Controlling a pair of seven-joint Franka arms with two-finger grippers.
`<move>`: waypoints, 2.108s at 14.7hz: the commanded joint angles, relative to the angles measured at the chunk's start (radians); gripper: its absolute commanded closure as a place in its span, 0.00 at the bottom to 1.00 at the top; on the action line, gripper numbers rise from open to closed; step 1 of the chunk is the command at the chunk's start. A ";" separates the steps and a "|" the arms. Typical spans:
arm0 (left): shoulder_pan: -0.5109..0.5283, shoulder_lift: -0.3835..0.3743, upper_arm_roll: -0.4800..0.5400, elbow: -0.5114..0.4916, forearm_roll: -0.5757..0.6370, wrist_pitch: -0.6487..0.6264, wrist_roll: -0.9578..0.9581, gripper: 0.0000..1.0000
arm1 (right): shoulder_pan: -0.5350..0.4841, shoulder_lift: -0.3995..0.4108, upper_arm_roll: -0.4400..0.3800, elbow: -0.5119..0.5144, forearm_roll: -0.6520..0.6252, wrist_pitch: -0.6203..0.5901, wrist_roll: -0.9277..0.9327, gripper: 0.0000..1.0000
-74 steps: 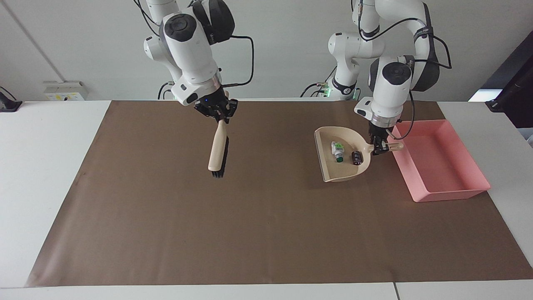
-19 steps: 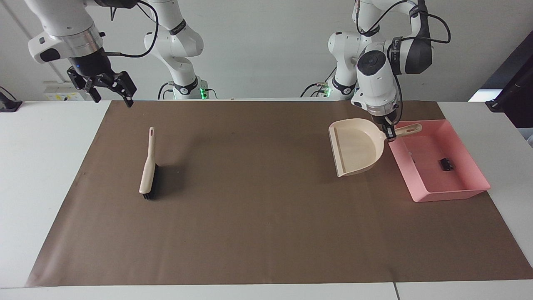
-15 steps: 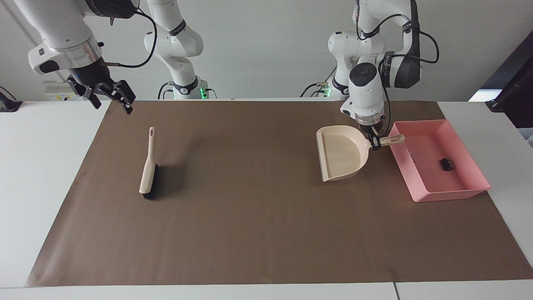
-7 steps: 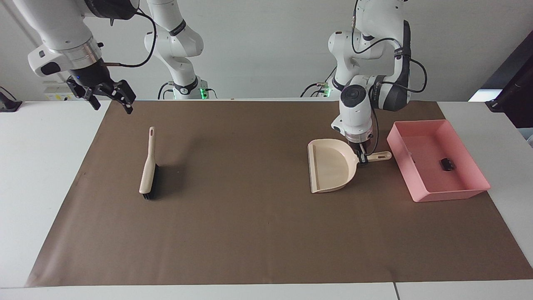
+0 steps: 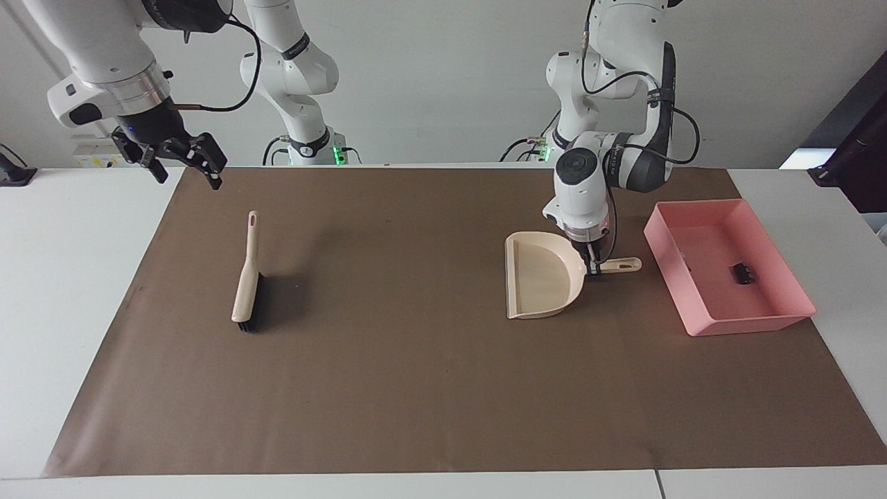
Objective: Clean e-waste and dump in bin
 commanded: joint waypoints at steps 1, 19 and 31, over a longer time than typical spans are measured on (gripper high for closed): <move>-0.017 -0.007 0.017 -0.011 -0.012 0.008 -0.016 0.59 | -0.003 -0.008 0.002 -0.005 -0.002 0.001 -0.021 0.00; 0.328 -0.165 0.024 0.215 -0.392 -0.304 -0.982 0.02 | 0.103 -0.014 -0.090 -0.013 0.000 -0.005 -0.047 0.00; 0.373 -0.124 0.024 0.684 -0.500 -0.708 -1.028 0.02 | 0.101 -0.017 -0.088 -0.016 0.003 -0.016 -0.041 0.00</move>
